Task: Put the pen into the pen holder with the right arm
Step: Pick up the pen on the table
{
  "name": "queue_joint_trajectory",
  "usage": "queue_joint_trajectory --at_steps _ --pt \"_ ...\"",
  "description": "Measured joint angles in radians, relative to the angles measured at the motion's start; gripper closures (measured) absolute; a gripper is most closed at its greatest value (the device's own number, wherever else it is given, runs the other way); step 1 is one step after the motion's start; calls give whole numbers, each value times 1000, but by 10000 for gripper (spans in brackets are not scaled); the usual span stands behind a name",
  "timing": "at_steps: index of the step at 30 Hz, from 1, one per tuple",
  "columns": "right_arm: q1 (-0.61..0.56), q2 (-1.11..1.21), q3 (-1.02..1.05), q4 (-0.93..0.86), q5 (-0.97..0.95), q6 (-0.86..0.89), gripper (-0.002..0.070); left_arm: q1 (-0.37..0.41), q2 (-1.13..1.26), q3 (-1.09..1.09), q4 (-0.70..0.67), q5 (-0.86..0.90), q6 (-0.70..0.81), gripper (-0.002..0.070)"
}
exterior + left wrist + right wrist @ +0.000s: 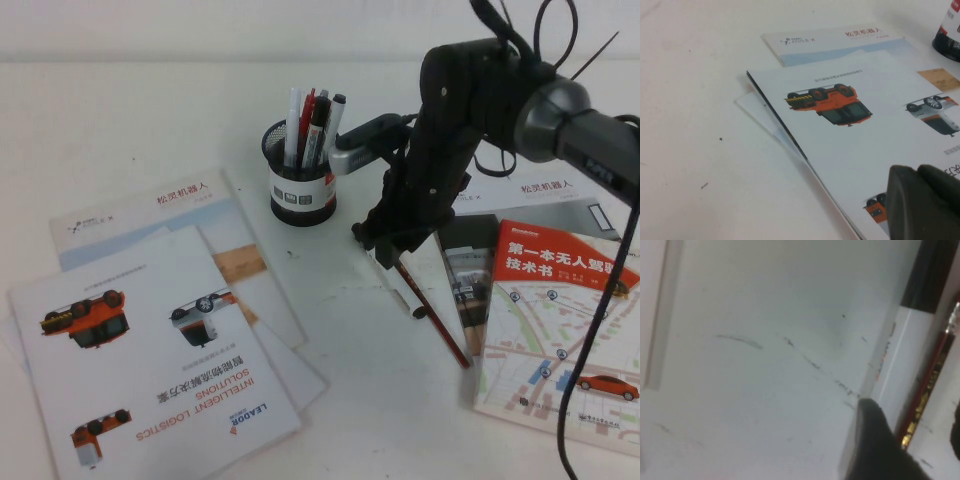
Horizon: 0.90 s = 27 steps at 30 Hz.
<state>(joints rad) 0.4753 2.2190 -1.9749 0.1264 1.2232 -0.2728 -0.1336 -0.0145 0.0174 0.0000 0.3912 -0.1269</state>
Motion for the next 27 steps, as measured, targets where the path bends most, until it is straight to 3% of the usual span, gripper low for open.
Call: queue_joint_trajectory --at_steps 18,21,25,27 --pt "35 76 -7 21 -17 38 385 0 0 0 0 0 0 677" --pt "35 78 -7 23 -22 39 427 0 0 0 0 0 0 678" --pt "35 79 -9 25 -24 42 556 0 0 0 0 0 0 677" --pt "35 79 -19 29 -24 50 551 0 0 0 0 0 0 678"
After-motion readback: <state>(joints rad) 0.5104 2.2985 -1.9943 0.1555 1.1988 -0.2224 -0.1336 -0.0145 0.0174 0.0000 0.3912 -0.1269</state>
